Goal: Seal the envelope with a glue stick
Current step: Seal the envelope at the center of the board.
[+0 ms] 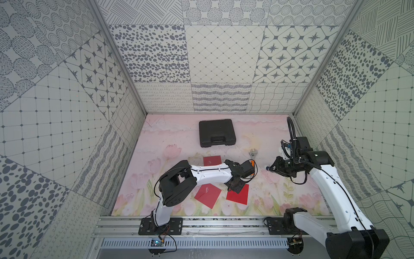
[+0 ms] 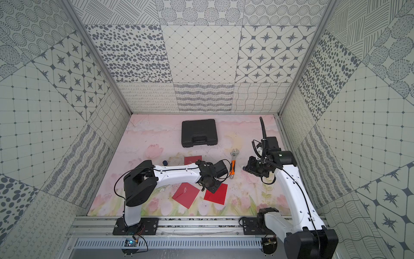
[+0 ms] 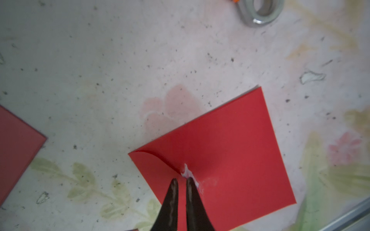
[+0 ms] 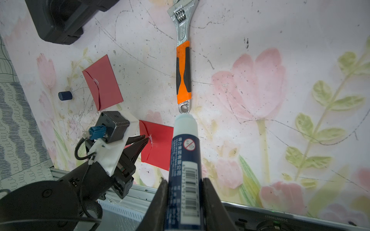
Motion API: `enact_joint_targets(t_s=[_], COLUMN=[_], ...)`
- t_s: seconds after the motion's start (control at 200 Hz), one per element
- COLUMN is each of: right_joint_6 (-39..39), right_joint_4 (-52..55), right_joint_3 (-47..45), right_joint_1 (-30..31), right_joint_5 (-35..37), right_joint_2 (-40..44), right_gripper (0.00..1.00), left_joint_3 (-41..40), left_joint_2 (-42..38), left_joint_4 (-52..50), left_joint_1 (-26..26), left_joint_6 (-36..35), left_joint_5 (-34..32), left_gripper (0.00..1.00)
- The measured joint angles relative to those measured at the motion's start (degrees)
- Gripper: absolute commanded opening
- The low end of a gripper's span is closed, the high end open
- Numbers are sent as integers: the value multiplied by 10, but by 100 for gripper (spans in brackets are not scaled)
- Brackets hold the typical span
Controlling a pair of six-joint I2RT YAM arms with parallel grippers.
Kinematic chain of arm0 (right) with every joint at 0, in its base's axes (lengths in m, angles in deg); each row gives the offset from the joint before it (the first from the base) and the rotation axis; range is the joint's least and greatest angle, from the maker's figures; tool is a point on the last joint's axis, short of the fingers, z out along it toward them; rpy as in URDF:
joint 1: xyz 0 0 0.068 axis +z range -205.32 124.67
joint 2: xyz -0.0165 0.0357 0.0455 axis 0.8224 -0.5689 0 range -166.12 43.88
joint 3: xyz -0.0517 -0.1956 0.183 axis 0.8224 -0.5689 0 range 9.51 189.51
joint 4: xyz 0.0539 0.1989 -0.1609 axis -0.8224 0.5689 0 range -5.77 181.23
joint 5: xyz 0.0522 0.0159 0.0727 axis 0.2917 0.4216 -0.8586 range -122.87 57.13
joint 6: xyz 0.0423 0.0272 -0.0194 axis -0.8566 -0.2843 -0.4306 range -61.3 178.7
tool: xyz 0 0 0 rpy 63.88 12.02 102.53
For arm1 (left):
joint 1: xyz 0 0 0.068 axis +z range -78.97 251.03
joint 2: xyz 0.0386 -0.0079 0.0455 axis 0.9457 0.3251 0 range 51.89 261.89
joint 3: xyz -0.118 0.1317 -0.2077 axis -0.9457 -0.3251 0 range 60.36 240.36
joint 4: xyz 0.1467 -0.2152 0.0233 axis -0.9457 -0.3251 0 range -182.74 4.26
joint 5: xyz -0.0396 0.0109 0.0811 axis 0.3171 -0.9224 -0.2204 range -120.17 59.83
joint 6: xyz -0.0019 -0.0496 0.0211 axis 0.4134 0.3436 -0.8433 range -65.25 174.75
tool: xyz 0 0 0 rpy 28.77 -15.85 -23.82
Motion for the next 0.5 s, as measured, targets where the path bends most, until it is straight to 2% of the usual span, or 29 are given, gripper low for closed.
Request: enact_joint_targets(t_s=[0.5], right_joint_6=[2], right_joint_4=[4], right_joint_3=[0], right_joint_1=[0], right_joint_5=[0], right_joint_2=[0], right_gripper=[0], left_joint_3=[-20], left_joint_2=[2], left_joint_4=[18], left_joint_1=[2], left_joint_6=[-3], left_joint_5=[-10], left_gripper=[12])
